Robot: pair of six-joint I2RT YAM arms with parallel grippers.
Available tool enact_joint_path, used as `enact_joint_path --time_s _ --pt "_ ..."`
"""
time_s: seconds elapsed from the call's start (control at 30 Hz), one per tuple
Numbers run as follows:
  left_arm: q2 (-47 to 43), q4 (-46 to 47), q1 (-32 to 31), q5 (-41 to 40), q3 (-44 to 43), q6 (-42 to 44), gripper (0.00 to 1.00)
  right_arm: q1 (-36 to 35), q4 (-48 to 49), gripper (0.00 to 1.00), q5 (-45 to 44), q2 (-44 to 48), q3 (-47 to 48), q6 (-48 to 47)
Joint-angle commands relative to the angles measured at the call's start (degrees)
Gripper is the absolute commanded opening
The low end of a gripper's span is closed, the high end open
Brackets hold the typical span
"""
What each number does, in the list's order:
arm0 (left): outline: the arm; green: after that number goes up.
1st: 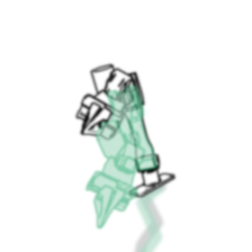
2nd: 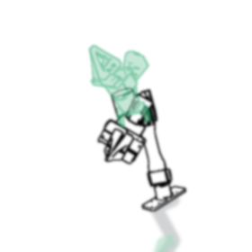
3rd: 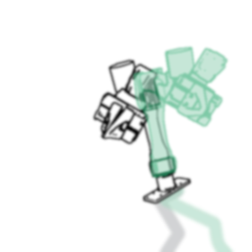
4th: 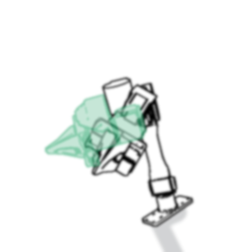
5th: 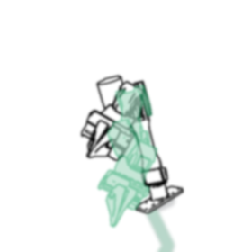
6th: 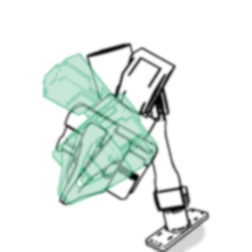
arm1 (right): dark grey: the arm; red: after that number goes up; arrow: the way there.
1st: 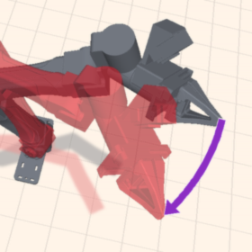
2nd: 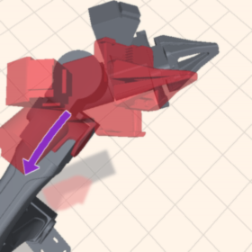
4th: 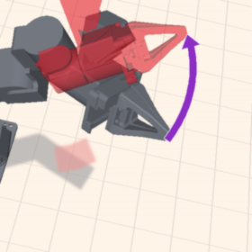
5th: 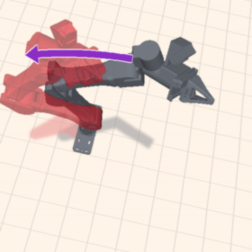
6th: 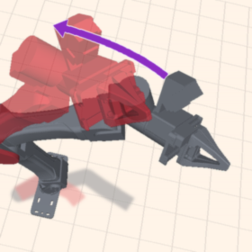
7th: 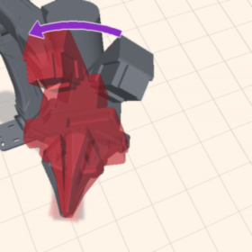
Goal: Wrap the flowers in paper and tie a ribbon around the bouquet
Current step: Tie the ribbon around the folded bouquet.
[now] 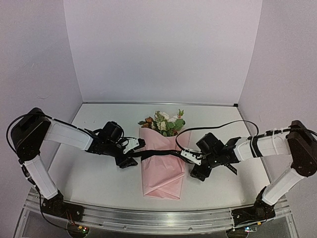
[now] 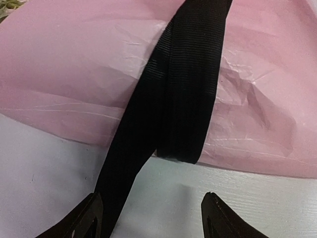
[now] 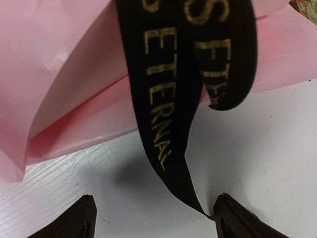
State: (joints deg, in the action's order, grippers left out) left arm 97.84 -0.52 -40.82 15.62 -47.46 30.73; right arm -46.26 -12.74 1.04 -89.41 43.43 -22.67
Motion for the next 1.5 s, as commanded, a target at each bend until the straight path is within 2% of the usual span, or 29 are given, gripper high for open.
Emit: enact_joint_path --time_s 0.0,0.27,0.4,0.47,0.53,0.6,0.77,0.87,1.0,1.23,1.37,1.47 --pt "2.6 1.45 -0.76 -3.88 -3.88 5.28 0.71 -0.74 4.0 0.83 -4.18 -1.24 2.08 -3.25" --pt "7.47 3.1 -1.13 -5.1 -6.76 8.16 0.66 -0.91 5.95 0.79 -4.82 -3.3 2.62 -2.94" --pt "9.33 4.82 -1.27 -5.79 -7.97 8.71 0.62 -0.92 5.97 0.72 -4.68 -3.9 2.98 -2.34" --pt "9.78 5.36 -1.28 -6.14 -8.31 8.9 0.58 -0.92 5.94 0.68 -4.51 -4.0 3.15 -1.89" --pt "9.9 5.57 -1.28 -6.46 -8.49 8.91 0.5 -0.92 5.89 0.62 -4.41 -4.22 3.35 -1.37" --pt "9.78 5.69 -1.28 -6.66 -8.47 8.85 0.38 -0.93 5.68 0.55 -4.16 -4.6 3.84 -1.14" --pt "7.81 5.73 -1.28 -7.88 -7.93 8.18 0.09 -0.92 5.07 0.2 -6.35 -5.63 4.94 -0.23" --pt "6.24 5.6 -1.28 -8.75 -7.67 7.27 0.0 -0.9 5.06 0.02 -8.67 -5.08 4.84 0.81" --pt "3.08 6.71 -1.25 -10.78 -6.3 5.24 0.0 -0.93 4.01 0.0 -14.67 -4.64 5.37 3.57" --pt "-1.18 4.34 -1.28 -17.65 -7.03 -1.93 0.0 -0.07 -7.07 0.0 -22.7 -4.9 11.42 13.95" --pt "-3.11 -2.99 -1.28 -19.52 -9.34 -9.09 0.0 2.19 -21.04 0.0 -19.61 -7.67 20.12 26.22" --pt "-2.18 -13.06 -1.15 -18.59 -14.66 -17.21 0.0 3.86 -27.94 0.0 -16.77 -10.56 25.22 33.07"
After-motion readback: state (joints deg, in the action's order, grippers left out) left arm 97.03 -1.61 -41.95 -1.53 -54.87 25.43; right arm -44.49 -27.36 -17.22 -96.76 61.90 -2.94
